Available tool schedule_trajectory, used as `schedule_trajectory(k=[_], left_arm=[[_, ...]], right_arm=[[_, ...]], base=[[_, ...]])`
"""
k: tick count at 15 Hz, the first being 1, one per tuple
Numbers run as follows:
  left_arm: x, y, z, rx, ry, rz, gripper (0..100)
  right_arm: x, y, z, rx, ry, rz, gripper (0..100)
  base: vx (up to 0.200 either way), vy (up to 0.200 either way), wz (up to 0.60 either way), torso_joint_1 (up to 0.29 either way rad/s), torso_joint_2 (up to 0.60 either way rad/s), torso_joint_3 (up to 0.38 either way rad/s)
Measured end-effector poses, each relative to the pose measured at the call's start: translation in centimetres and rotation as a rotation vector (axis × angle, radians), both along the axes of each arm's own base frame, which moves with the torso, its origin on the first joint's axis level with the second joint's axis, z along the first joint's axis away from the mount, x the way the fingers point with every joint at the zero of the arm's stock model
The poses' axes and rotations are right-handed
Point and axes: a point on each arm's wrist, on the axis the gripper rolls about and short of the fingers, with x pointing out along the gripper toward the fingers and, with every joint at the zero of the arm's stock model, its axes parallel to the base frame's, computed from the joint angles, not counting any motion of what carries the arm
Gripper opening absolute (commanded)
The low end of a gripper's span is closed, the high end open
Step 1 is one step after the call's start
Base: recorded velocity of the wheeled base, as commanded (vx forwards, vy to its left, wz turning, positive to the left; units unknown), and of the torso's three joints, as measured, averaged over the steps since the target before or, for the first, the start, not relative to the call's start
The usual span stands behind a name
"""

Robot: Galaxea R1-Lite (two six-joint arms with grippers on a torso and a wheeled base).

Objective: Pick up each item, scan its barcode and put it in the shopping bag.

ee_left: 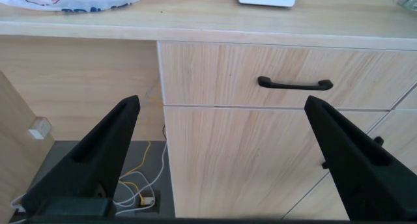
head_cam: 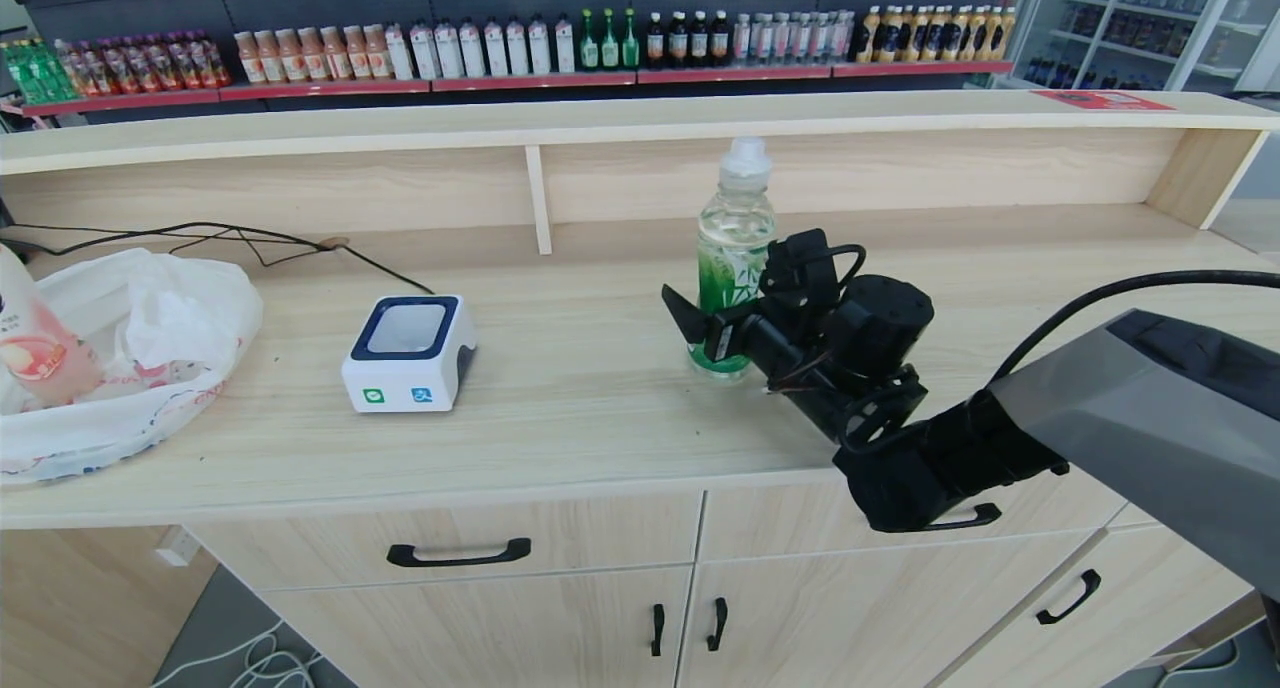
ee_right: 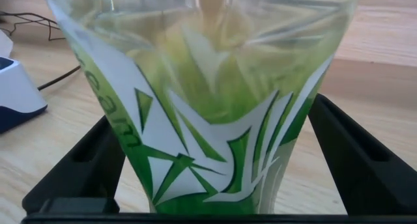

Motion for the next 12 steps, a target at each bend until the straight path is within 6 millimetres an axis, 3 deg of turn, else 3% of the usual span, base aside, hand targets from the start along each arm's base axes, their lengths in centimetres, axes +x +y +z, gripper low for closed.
schedule_trajectory(k=[5, 6, 12], left_arm=[[0.00, 0.00, 0.00, 0.000, 0.000, 0.000, 100], [0.00, 0.00, 0.00, 0.000, 0.000, 0.000, 100], [0.00, 0.00, 0.00, 0.000, 0.000, 0.000, 100]], right_arm=[[-0.09, 0.40, -0.43, -0.004, 0.005, 0.003, 100], [-0.07, 0.44, -0.49, -0.006, 0.006, 0.006, 0], [-0.05, 0.48, -0.47, -0.006, 0.003, 0.006, 0]], base=[[0.000, 0.000, 0.00, 0.000, 0.00, 0.000], [0.000, 0.000, 0.00, 0.000, 0.00, 0.000], [0.000, 0.000, 0.00, 0.000, 0.00, 0.000]])
